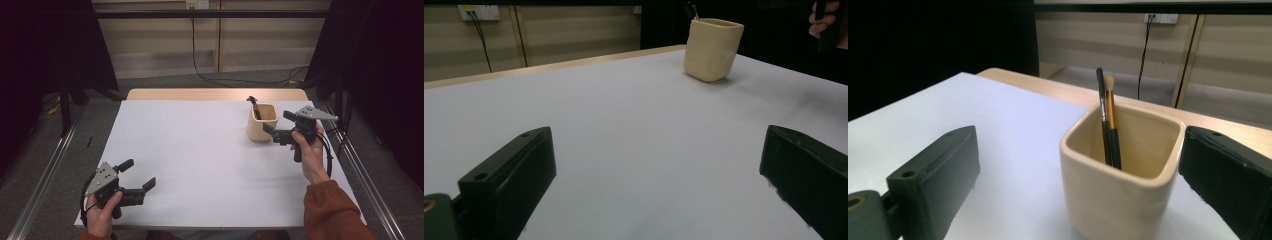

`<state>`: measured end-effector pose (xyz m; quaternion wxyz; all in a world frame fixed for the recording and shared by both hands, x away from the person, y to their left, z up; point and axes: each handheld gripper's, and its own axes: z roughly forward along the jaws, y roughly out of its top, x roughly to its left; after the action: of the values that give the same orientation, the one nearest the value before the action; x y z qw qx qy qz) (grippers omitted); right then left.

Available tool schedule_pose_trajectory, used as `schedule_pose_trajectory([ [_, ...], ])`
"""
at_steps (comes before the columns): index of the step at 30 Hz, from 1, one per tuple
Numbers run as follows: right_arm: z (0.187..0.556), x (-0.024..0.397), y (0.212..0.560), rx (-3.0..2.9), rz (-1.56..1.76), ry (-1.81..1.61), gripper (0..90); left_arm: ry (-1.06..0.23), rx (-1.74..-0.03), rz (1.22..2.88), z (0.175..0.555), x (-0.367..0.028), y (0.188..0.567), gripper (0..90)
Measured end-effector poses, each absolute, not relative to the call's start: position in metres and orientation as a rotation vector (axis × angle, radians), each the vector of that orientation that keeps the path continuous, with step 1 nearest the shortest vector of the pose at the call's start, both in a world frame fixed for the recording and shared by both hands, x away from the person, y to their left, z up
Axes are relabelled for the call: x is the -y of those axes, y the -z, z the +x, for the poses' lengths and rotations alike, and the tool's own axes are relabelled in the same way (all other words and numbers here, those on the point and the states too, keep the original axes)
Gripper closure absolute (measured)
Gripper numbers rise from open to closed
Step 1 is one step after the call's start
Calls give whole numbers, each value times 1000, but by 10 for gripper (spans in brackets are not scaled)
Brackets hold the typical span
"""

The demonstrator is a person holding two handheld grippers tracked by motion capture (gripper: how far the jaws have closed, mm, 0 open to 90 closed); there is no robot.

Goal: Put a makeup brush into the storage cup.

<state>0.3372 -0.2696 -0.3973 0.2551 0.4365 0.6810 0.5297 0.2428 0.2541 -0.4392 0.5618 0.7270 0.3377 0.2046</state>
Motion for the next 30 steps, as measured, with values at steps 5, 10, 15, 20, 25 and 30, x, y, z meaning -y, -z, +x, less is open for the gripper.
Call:
schedule_pose_trajectory([
  [5,326,271,399,-1818,1196,-1420,41,-485,-796,1709,242,-254,439,16],
  [10,311,278,403,-1782,1217,-1428,41,-486,-796,1706,242,-255,439,16],
  [15,299,282,409,-1793,1223,-1418,34,-488,-788,1714,242,-254,438,16],
  [20,286,283,411,-1791,1214,-1417,36,-494,-798,1704,242,-255,438,16],
  [25,274,285,413,-1796,1197,-1412,36,-504,-809,1695,242,-258,438,16],
  [30,261,286,425,-1809,1217,-1396,36,-500,-805,1692,242,-258,438,16],
])
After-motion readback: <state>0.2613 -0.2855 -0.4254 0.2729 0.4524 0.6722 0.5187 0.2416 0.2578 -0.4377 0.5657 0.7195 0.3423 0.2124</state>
